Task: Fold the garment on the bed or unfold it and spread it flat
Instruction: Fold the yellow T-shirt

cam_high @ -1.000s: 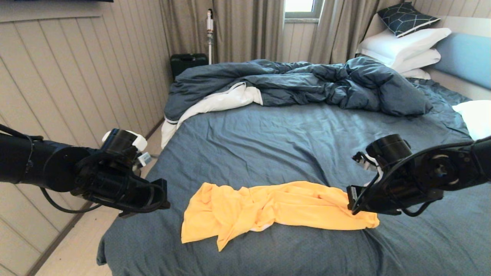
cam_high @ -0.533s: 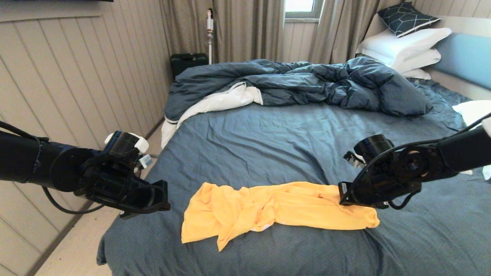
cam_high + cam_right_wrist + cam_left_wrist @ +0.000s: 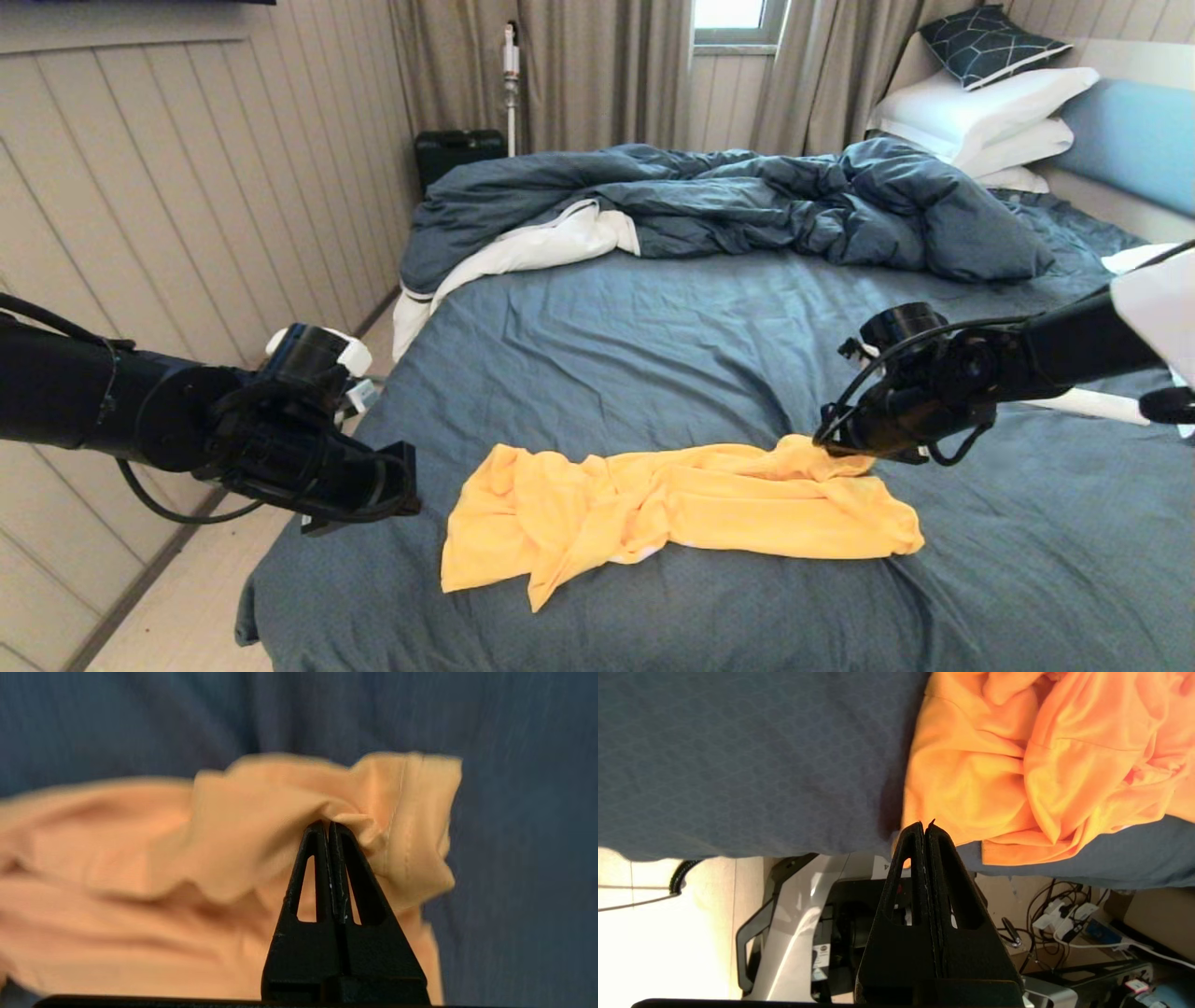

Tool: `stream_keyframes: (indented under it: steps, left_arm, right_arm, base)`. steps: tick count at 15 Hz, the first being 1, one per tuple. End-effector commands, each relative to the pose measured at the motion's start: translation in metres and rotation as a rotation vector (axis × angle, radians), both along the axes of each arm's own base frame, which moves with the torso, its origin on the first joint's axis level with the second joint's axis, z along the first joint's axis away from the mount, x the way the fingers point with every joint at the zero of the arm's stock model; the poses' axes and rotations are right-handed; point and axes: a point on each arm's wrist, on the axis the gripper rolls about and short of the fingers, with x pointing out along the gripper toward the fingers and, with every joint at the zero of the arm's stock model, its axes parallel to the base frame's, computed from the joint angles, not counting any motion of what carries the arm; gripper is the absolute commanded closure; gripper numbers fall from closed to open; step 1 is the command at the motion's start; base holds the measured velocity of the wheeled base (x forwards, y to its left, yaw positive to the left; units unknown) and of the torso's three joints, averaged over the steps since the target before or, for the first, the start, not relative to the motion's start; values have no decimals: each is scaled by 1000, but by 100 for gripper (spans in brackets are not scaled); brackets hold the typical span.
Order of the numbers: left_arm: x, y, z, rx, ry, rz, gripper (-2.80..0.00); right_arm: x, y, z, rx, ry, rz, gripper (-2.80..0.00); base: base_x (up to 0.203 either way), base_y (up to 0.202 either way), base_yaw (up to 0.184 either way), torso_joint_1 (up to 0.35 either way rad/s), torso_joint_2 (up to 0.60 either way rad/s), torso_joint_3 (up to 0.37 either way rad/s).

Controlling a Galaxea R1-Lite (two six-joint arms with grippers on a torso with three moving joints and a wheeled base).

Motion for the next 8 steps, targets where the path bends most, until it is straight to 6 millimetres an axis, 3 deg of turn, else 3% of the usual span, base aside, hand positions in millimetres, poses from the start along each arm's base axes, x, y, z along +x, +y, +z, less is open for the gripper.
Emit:
stream_keyframes:
  steps: [1, 4, 8]
  left_arm:
    - [1, 0, -2, -1, 5, 2, 0]
    - [1, 0, -3, 1, 7, 2, 0]
    - [1, -1, -3, 1, 9, 1, 0]
  right_arm:
    - [16, -5, -10, 2, 0, -16, 0]
    - [14, -12, 5, 6, -37, -38, 0]
    - [-18, -20, 55, 9, -144, -56, 0]
  base:
    - [0, 0, 0, 0, 0, 0]
    - [0, 0, 0, 0, 0, 0]
    - [0, 0, 0, 0, 0, 0]
